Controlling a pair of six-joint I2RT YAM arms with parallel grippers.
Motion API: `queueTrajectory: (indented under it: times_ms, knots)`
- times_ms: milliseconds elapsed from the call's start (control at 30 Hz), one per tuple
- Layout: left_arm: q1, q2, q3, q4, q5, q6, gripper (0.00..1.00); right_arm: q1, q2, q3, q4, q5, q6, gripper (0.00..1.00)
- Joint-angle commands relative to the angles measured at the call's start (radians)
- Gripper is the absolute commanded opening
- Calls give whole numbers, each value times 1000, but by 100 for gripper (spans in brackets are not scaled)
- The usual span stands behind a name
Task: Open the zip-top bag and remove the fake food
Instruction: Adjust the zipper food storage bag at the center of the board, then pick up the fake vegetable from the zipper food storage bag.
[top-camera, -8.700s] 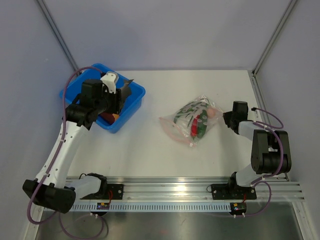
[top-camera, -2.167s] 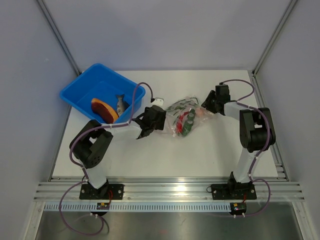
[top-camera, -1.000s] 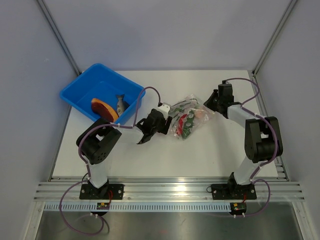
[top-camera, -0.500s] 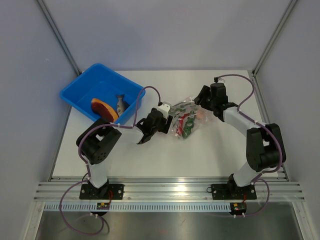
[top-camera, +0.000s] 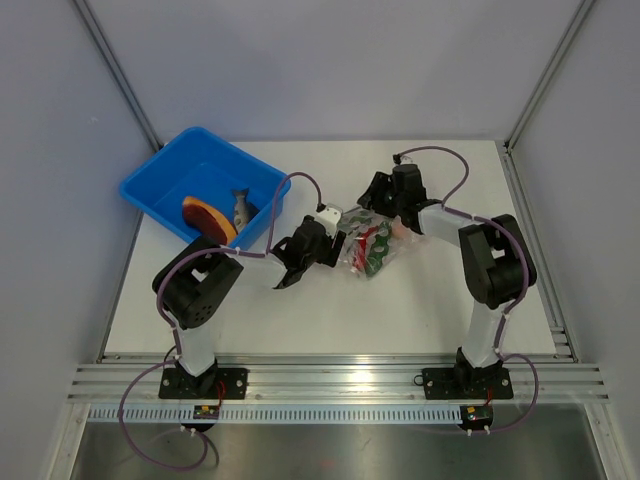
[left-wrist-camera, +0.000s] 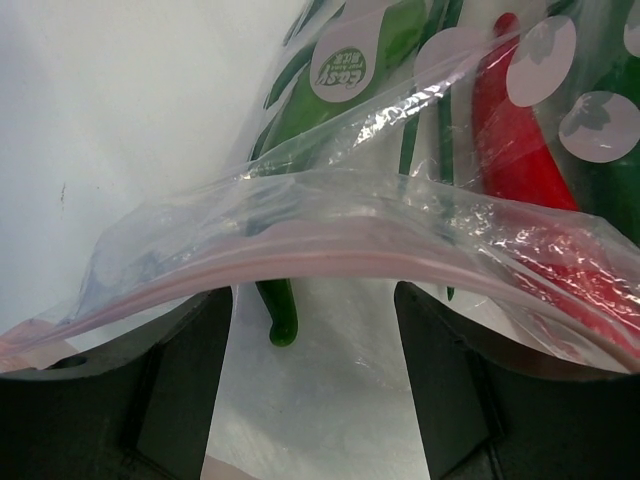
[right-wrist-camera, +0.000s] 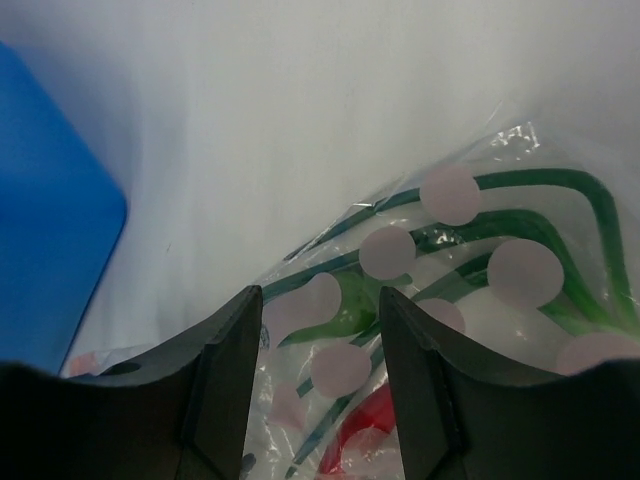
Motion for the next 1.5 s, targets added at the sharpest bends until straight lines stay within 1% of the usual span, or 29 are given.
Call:
queueTrajectory:
  times_ms: [0,167,367,500,533,833,1100,1233,1267,1333,1367,1467]
  knots:
    - [-3,-2,-4,85,23,5,70,29,16,33,125,-66,-8,58]
    - [-3,16,13,69,42,1,70,98,81,122,18,-28,-105,61]
    - [-3,30,29,51,39,2,70,102,147,204,-82,-41,-119,61]
    - [-3,38,33,52,37,2,70,113,206,286,-243,-63,-172,60]
    - [-3,39,35,46,34,2,70,115,213,303,-257,-69,-181,60]
    - [-3,30,30,51,32,2,70,116,219,306,-297,-172,-215,59]
    - [-3,35,38,45,43,7,68,118,219,295,-283,-241,-232,56]
    - [-3,41,45,33,80,8,55,118,219,294,-283,-244,-231,56]
    - [-3,44,48,29,85,7,49,118,219,295,-286,-241,-231,56]
    - [-3,42,50,25,92,7,43,118,217,297,-289,-232,-231,56]
    - [-3,44,50,25,95,8,37,118,216,297,-292,-227,-229,56]
    - [-3,48,56,11,91,8,31,118,214,298,-299,-209,-218,55]
